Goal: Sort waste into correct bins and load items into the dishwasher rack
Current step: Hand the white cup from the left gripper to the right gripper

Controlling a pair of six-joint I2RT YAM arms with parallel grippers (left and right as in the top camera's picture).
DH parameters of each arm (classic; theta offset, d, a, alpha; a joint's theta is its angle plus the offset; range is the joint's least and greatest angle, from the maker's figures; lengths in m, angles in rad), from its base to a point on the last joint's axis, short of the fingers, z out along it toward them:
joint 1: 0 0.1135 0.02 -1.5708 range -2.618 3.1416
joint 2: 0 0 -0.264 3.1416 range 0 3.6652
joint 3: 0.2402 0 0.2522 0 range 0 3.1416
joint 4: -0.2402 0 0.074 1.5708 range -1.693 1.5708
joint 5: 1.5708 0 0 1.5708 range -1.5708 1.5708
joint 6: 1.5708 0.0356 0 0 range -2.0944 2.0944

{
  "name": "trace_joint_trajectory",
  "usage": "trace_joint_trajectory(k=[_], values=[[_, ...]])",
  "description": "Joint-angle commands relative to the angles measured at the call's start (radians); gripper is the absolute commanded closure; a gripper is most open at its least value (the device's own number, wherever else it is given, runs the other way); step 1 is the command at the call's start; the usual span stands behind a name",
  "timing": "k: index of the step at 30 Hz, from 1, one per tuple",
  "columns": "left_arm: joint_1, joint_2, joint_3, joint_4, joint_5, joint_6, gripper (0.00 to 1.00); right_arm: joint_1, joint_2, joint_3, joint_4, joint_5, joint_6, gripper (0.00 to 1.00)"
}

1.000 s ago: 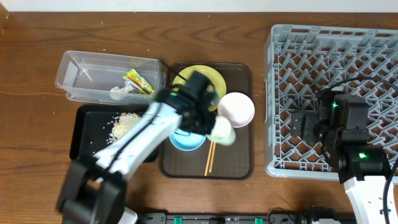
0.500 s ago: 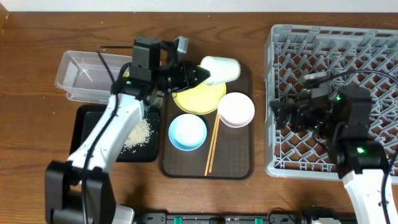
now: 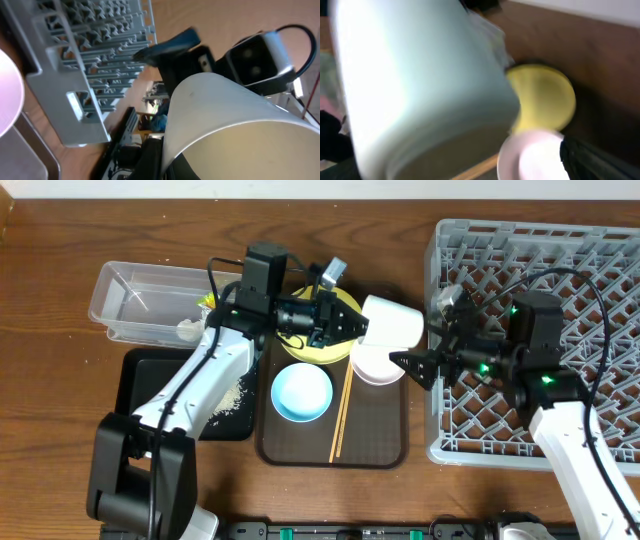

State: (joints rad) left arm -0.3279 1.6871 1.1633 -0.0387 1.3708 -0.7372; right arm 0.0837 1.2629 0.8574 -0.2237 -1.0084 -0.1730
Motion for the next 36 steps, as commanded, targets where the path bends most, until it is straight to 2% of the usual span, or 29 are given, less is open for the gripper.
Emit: trace_joint_trajectory(k=[1, 5, 11, 14, 19, 28, 31, 34, 35, 36], values=[[-0.011, -0.004, 0.002, 0.006, 0.056, -0.009, 0.94, 0.009, 0.009, 0.014, 0.065, -0.177, -0.024, 0.02], [-0.011, -0.004, 0.002, 0.006, 0.058, -0.009, 0.94, 0.009, 0.009, 0.014, 0.129, -0.229, -0.024, 0.05], [-0.011, -0.004, 0.002, 0.007, 0.058, -0.009, 0.94, 0.009, 0.009, 0.014, 0.139, -0.261, -0.027, 0.15], [-0.011, -0.004, 0.002, 0.006, 0.059, -0.009, 0.94, 0.009, 0.009, 0.014, 0.148, -0.261, -0.027, 0.26], [-0.011, -0.004, 0.002, 0.006, 0.060, -0.010, 0.94, 0.009, 0.009, 0.014, 0.195, -0.261, -0.026, 0.28], [-0.011, -0.004, 0.002, 0.007, 0.059, -0.017, 0.94, 0.009, 0.009, 0.014, 0.208, -0.260, -0.026, 0.44], [-0.011, -0.004, 0.002, 0.007, 0.058, -0.016, 0.93, 0.009, 0.009, 0.014, 0.206, -0.253, -0.026, 0.46], [-0.011, -0.004, 0.002, 0.009, 0.051, -0.002, 0.83, 0.008, 0.009, 0.014, 0.201, -0.250, -0.021, 0.45], [-0.011, -0.004, 0.002, 0.010, 0.041, 0.024, 0.73, 0.008, 0.009, 0.014, 0.196, -0.241, -0.014, 0.44], [-0.010, -0.004, 0.002, 0.010, 0.026, 0.044, 0.67, 0.008, 0.009, 0.014, 0.184, -0.217, -0.001, 0.44]])
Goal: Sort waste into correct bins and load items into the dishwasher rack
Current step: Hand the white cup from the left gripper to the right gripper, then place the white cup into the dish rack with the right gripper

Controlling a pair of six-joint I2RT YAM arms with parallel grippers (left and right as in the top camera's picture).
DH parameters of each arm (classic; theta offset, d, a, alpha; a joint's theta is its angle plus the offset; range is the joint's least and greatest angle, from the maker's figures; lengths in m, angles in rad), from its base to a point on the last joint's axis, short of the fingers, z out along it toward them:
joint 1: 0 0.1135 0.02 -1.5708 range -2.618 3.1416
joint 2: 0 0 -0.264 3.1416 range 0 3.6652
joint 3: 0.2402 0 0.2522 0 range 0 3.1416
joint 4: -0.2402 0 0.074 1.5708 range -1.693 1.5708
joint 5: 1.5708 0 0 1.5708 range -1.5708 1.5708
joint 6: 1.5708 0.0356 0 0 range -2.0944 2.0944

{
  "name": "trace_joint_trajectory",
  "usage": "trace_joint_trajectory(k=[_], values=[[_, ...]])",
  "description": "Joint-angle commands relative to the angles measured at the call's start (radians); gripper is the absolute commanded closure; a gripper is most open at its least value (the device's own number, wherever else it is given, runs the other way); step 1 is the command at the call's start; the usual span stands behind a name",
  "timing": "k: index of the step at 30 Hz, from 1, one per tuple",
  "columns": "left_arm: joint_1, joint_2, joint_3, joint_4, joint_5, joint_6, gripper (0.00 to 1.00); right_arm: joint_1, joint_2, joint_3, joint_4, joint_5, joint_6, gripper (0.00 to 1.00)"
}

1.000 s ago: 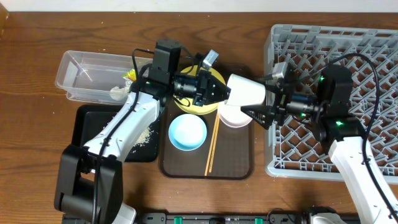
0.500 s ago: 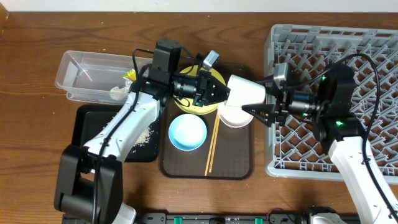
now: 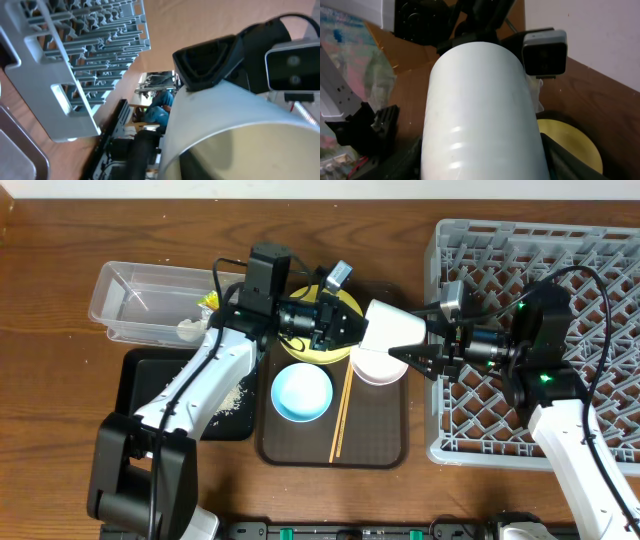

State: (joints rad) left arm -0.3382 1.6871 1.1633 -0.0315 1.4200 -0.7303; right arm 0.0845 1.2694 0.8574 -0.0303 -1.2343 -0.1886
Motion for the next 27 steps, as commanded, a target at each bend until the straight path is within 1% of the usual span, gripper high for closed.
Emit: trace_joint_trajectory(k=[1, 4, 5, 6, 9, 12, 14, 16, 18, 20, 22, 27], values=[[0.000, -0.004, 0.002, 0.001, -0.046, 0.056, 0.62, 0.008, 0.003, 0.014, -0.023, 0.035, 0.026, 0.44], [0.000, -0.004, 0.002, -0.068, -0.222, 0.076, 0.55, 0.007, 0.003, 0.014, -0.107, 0.164, 0.030, 0.42], [0.000, -0.004, 0.002, -0.095, -0.279, 0.101, 0.53, 0.006, 0.003, 0.014, -0.127, 0.204, 0.030, 0.43], [0.000, -0.004, 0.002, -0.129, -0.341, 0.134, 0.53, 0.003, 0.002, 0.014, -0.145, 0.240, 0.030, 0.44], [0.001, -0.004, 0.002, -0.266, -0.587, 0.250, 0.48, -0.019, 0.002, 0.014, -0.178, 0.312, 0.039, 0.52], [0.011, -0.014, 0.002, -0.365, -0.756, 0.329, 0.45, -0.047, -0.006, 0.019, -0.224, 0.357, 0.053, 0.55], [0.021, -0.035, 0.002, -0.411, -0.818, 0.370, 0.45, -0.069, -0.018, 0.031, -0.280, 0.409, 0.053, 0.58], [0.035, -0.070, 0.002, -0.451, -0.874, 0.394, 0.45, -0.092, -0.033, 0.051, -0.346, 0.481, 0.053, 0.64], [0.047, -0.113, 0.002, -0.486, -0.924, 0.418, 0.45, -0.116, -0.048, 0.087, -0.434, 0.570, 0.053, 0.75], [0.054, -0.162, 0.002, -0.525, -0.976, 0.424, 0.44, -0.144, -0.058, 0.139, -0.540, 0.663, 0.054, 0.89], [0.060, -0.211, 0.002, -0.565, -1.033, 0.424, 0.44, -0.169, -0.060, 0.195, -0.638, 0.750, 0.054, 0.98], [0.061, -0.306, 0.002, -0.655, -1.177, 0.424, 0.45, -0.226, -0.060, 0.315, -0.811, 0.983, 0.101, 0.99]])
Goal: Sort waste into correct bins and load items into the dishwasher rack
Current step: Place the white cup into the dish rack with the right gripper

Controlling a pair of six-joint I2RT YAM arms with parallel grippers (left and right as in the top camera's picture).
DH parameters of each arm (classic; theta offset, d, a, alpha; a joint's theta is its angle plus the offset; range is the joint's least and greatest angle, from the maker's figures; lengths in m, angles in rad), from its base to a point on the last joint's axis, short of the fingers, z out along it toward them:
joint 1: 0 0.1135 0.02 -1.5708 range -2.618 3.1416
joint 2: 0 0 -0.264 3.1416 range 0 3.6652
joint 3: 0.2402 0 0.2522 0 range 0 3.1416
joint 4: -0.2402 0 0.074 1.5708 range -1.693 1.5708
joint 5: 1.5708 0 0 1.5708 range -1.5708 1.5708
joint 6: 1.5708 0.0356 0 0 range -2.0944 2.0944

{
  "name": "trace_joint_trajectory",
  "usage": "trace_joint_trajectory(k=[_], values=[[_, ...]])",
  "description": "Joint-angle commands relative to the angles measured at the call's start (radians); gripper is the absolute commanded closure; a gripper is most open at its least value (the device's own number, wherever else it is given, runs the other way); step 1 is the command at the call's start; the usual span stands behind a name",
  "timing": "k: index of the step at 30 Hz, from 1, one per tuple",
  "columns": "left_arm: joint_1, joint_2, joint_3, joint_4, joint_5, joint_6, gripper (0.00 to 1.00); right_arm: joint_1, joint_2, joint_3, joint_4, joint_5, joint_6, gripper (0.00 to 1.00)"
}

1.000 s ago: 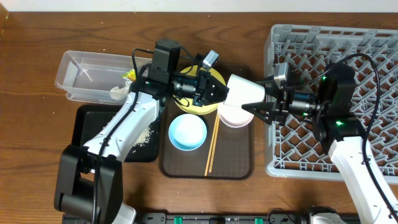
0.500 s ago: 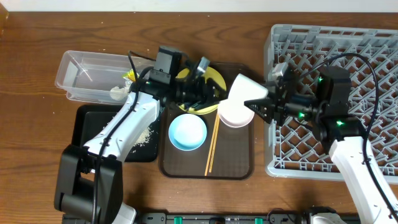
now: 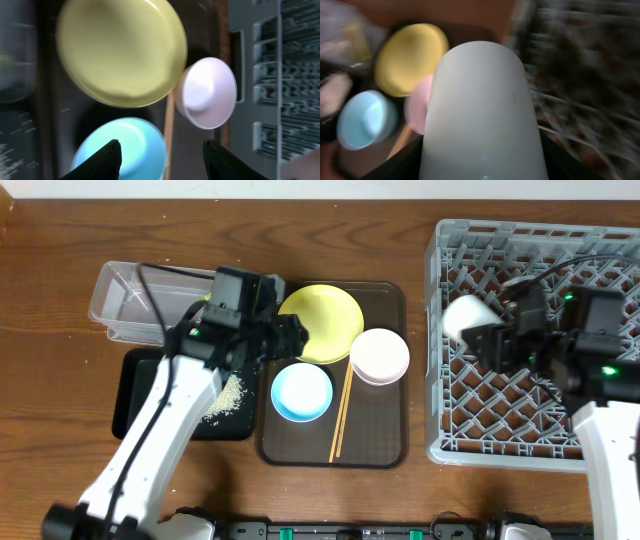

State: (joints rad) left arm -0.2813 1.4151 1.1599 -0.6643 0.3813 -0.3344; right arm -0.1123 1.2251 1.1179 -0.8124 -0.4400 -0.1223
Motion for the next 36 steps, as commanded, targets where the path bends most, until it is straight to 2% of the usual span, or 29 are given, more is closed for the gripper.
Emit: trace_joint_trajectory(k=[1, 7, 17, 22, 31, 34, 36], values=[[0.005, -0.048, 0.005, -0.034, -0.157, 0.027, 0.45, -0.044, -0.015, 0.076, -0.058, 0.241, 0.051, 0.99], [0.005, -0.080, 0.005, -0.046, -0.169, 0.027, 0.44, -0.139, -0.007, 0.144, -0.156, 0.386, 0.112, 0.99], [0.004, -0.079, 0.005, -0.046, -0.169, 0.027, 0.44, -0.342, 0.073, 0.183, -0.281, 0.404, 0.145, 0.99], [0.004, -0.079, 0.005, -0.046, -0.169, 0.027, 0.44, -0.367, 0.146, 0.183, -0.347, 0.463, 0.162, 0.99], [0.004, -0.079, 0.005, -0.053, -0.169, 0.027, 0.44, -0.367, 0.301, 0.182, -0.408, 0.458, 0.178, 0.99], [0.004, -0.079, 0.005, -0.054, -0.169, 0.027, 0.44, -0.367, 0.343, 0.182, -0.410, 0.458, 0.178, 0.94], [0.004, -0.079, 0.005, -0.054, -0.169, 0.027, 0.44, -0.367, 0.367, 0.182, -0.407, 0.458, 0.178, 0.76]])
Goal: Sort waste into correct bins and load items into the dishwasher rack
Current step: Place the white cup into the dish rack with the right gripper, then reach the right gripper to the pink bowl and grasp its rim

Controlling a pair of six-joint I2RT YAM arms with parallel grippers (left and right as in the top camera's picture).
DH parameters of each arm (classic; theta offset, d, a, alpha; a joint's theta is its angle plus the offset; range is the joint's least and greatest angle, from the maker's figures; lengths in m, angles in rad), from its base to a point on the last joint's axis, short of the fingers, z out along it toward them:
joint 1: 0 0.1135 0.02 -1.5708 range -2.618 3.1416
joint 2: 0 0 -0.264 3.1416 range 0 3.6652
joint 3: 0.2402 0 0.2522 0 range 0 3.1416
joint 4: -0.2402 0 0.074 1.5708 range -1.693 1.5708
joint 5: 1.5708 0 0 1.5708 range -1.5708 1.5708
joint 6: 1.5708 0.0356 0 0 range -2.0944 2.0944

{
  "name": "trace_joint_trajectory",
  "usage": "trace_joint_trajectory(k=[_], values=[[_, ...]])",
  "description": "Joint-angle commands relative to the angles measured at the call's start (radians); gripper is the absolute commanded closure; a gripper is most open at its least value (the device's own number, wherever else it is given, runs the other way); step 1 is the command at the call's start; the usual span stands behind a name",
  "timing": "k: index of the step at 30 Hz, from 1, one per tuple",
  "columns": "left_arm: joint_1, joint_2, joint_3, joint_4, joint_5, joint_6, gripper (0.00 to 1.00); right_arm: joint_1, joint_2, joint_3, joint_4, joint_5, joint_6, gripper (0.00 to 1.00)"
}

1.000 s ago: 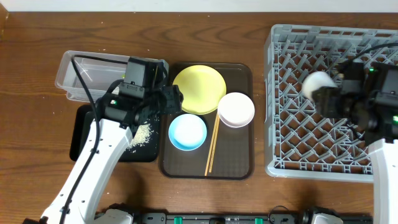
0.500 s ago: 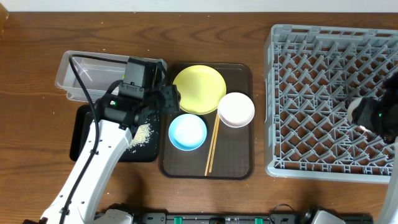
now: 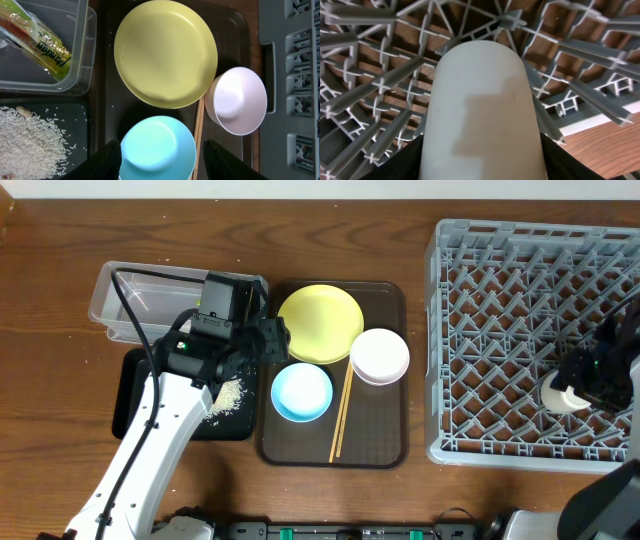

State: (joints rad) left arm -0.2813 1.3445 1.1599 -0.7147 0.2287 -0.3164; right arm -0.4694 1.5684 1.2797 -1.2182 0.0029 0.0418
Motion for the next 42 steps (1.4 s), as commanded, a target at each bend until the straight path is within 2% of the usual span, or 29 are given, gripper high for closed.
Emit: trace_joint_trajectory(k=[1, 3, 5, 6, 9, 11, 18, 21, 27, 31, 36, 42], values=[[0.004, -0.008, 0.005, -0.003, -0.017, 0.010, 0.44, -0.010, 0.032, 0.020, 0.002, 0.014, 0.014, 0.67], [0.004, -0.008, 0.005, -0.003, -0.017, 0.010, 0.42, -0.010, 0.048, 0.020, 0.006, 0.014, 0.014, 0.47], [0.004, -0.008, 0.005, -0.003, -0.017, 0.010, 0.40, -0.010, 0.056, 0.020, 0.007, 0.006, 0.014, 0.35], [0.004, -0.008, 0.005, -0.003, -0.017, 0.010, 0.40, -0.010, 0.059, 0.020, 0.010, -0.003, 0.014, 0.25], [0.004, -0.008, 0.005, -0.004, -0.016, 0.010, 0.40, -0.010, 0.060, 0.020, 0.014, -0.023, 0.014, 0.12], [0.004, -0.008, 0.005, -0.008, -0.017, 0.010, 0.39, -0.010, 0.060, 0.020, 0.014, -0.023, 0.014, 0.09], [0.004, -0.008, 0.005, -0.019, -0.016, 0.010, 0.39, -0.010, 0.060, 0.020, 0.013, -0.056, 0.013, 0.10], [0.005, -0.008, 0.005, -0.030, -0.017, 0.010, 0.39, -0.010, 0.058, 0.027, 0.013, -0.098, 0.013, 0.14], [0.004, -0.008, 0.005, -0.060, -0.022, 0.010, 0.39, 0.011, 0.045, 0.128, -0.011, -0.176, 0.007, 0.15], [0.004, -0.005, 0.005, -0.110, -0.084, 0.009, 0.39, 0.054, 0.012, 0.199, 0.018, -0.296, -0.046, 0.14], [0.004, -0.002, 0.005, -0.188, -0.156, 0.008, 0.39, 0.182, -0.029, 0.210, 0.130, -0.497, -0.130, 0.17], [0.004, 0.000, 0.002, -0.227, -0.170, 0.005, 0.38, 0.430, -0.010, 0.208, 0.237, -0.443, -0.179, 0.19]])
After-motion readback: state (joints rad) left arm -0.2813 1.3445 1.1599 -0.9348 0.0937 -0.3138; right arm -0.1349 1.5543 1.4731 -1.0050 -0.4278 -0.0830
